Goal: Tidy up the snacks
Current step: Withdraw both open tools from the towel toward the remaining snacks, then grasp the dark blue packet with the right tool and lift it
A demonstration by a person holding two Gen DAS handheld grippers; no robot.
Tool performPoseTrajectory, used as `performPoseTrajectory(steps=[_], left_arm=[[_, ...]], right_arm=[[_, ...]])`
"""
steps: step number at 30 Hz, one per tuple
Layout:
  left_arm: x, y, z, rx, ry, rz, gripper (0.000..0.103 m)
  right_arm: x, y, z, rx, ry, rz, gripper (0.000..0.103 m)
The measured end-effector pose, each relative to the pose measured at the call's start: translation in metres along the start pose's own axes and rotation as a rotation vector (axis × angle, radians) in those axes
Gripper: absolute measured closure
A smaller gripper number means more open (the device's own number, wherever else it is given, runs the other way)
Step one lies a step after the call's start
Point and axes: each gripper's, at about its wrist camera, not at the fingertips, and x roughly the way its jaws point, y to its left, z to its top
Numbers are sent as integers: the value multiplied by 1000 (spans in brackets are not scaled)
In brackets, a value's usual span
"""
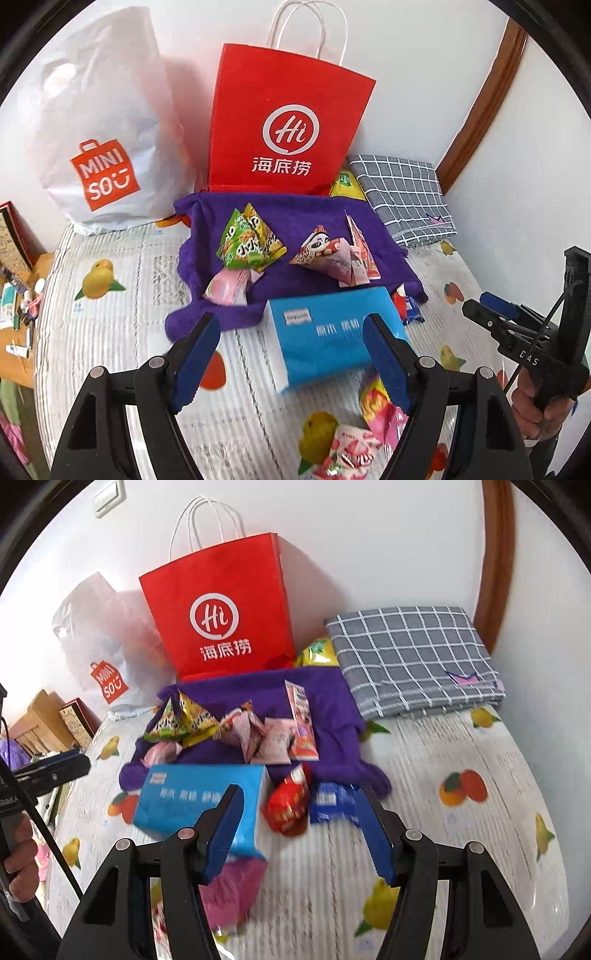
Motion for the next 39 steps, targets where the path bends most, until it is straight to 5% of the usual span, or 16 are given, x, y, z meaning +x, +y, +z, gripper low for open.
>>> performPoseTrajectory(steps=[16,39], left_arm=[[-45,-4,-50,-32,-73,66,25],[15,17,-52,-144,-15,118,25]], right_arm=[[-28,-10,-36,-9,-25,-3,40],[115,-38,-13,-17,152,31,42]])
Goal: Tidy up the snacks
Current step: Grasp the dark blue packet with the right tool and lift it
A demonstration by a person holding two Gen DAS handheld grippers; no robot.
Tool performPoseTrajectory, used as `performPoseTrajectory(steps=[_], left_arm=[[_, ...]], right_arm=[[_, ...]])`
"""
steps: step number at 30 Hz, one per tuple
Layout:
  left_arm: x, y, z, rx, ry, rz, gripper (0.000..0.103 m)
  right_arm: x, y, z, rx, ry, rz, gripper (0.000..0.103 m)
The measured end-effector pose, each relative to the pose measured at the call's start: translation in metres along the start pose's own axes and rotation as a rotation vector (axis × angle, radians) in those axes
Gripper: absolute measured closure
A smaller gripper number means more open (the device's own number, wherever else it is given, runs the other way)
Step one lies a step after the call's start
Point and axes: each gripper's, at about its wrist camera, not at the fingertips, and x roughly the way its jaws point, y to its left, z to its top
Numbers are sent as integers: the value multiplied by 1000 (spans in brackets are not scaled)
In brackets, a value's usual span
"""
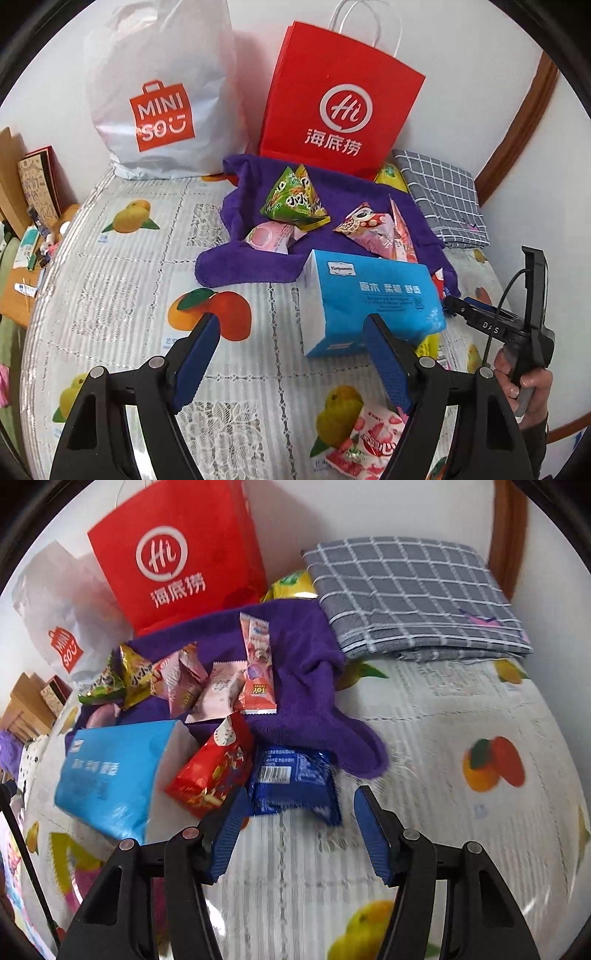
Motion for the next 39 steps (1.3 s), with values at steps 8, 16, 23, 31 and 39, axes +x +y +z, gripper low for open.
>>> performPoseTrajectory(steps=[8,16,23,31,39], left_arm=[[12,-7,1,29,21,4,25],[8,-7,-4,25,25,-8,25],[-4,-9,-23,34,39,-34,25],[10,-20,-70,80,122,-110,25],[19,-36,-100,165,170,-226,25]], right_arm=[[28,3,6,-32,25,-29,42],[9,1,-4,-41,-5,-13,56],[-31,-17,-29,54,-41,23,56],[-67,-23,-58,61,-60,23,55],[-89,-32,-82,89,-67,-8,55]])
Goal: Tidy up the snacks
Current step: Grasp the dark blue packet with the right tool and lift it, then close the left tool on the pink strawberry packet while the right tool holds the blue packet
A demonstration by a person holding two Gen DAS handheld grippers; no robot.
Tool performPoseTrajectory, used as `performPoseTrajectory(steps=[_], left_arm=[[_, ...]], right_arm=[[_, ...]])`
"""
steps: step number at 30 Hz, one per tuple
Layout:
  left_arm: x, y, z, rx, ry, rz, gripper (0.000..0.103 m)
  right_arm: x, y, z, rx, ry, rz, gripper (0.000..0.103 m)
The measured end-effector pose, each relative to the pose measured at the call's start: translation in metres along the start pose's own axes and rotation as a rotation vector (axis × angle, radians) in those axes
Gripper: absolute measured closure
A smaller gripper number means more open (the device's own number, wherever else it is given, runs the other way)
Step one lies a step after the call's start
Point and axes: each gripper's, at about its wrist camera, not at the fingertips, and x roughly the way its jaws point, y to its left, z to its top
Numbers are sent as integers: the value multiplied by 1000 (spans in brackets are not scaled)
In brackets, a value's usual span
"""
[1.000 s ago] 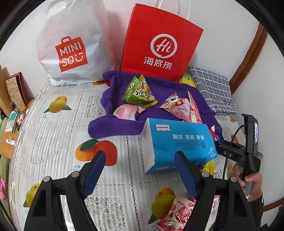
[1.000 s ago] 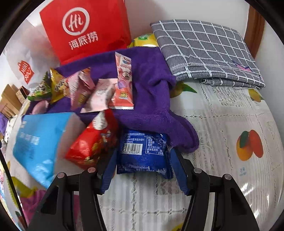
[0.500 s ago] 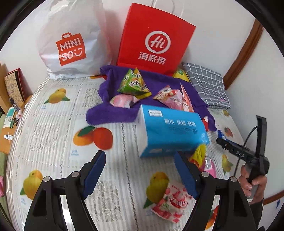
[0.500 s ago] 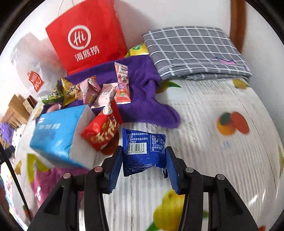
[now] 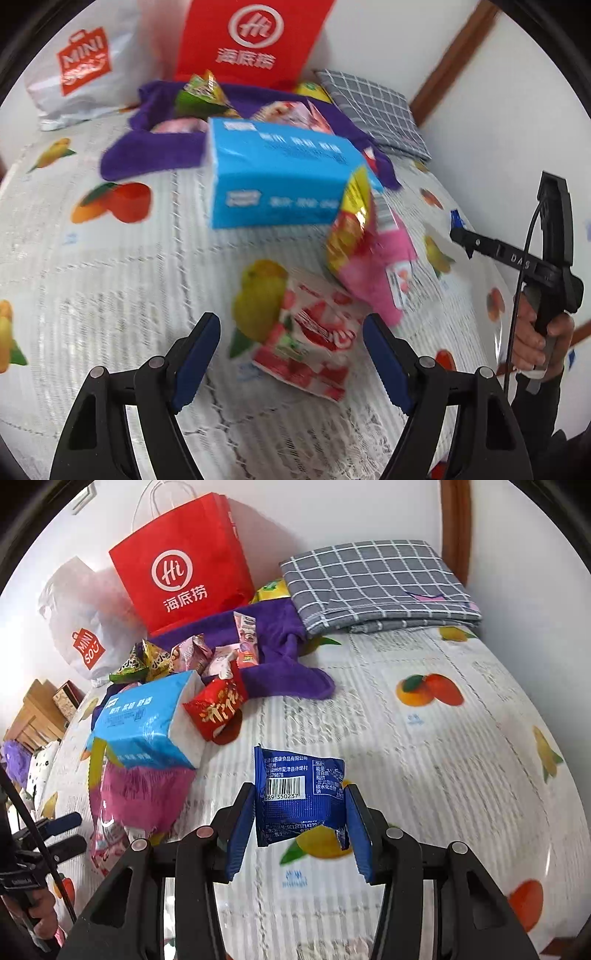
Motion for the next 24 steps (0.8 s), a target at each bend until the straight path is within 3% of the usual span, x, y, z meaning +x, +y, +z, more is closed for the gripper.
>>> performPoseTrajectory(steps=[3,9,18,21,22,24], left_arm=[[10,-5,-4,22,40,13,25],[15,-12,-5,65,22,40,24],[21,-29,-17,176,-16,161,25],[22,-36,-24,225,-43,242,34],[21,-37,-26,235,-52,254,40],[15,-33,-27,232,-55,250,43]], right_arm=[[-7,-3,-5,15,-4,-9,55],[-18,-3,-12,30,-7,-27,55],[-15,10,-27,26,7,-12,55],[-3,19,-34,10,36,-14,55],[1,23,-36,1,39,-19,55],[6,30,-38,-18,41,-25,55]])
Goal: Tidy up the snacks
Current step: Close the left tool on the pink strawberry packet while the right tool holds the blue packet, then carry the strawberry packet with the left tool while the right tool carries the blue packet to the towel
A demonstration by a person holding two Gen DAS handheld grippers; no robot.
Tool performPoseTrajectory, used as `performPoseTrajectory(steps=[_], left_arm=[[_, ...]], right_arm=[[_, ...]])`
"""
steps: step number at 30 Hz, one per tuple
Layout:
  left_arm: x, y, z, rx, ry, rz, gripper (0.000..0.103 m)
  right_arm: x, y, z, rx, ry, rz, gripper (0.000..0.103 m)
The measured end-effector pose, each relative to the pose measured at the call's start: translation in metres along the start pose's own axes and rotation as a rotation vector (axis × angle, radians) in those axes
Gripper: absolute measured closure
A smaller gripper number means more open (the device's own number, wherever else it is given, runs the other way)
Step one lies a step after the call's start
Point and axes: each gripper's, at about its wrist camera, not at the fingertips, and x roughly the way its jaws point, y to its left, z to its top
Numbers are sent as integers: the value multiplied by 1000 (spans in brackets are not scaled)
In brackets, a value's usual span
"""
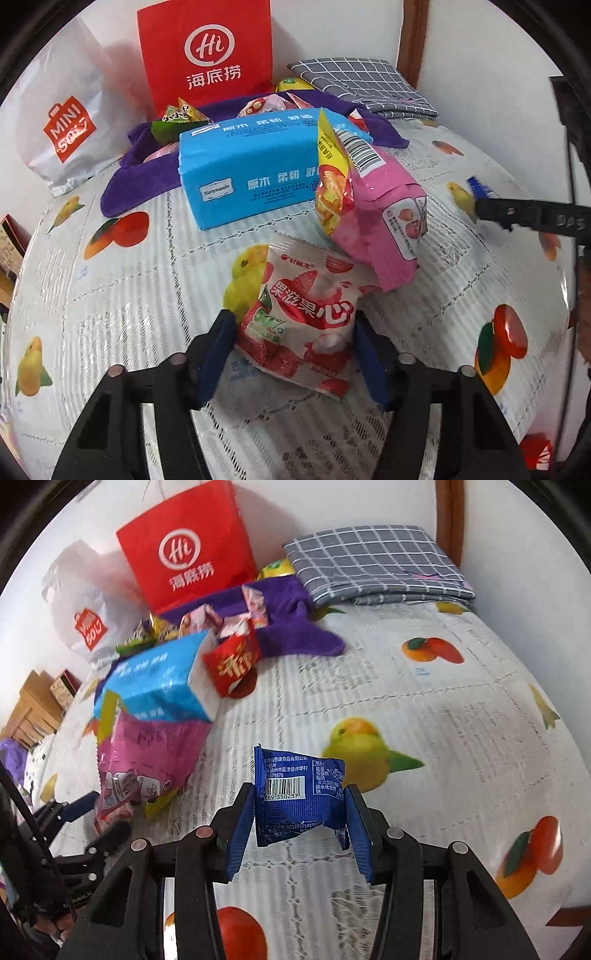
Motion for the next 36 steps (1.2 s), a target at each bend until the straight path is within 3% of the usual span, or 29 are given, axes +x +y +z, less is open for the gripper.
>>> performPoseTrajectory(steps=[11,25,29,36], left_arm=[[-1,66,-2,-144,-11,108,44],[16,78,14,-159,-16,102,42],[20,80,18,-156,-12,104,39],[22,81,18,-161,-12,75,34]], right_arm=[[17,20,4,-22,-19,-37,55],[39,20,9,-7,-73,-58,54],[42,27,8,-53,-75,-91,50],[44,28,10,-78,-64,-77,43]])
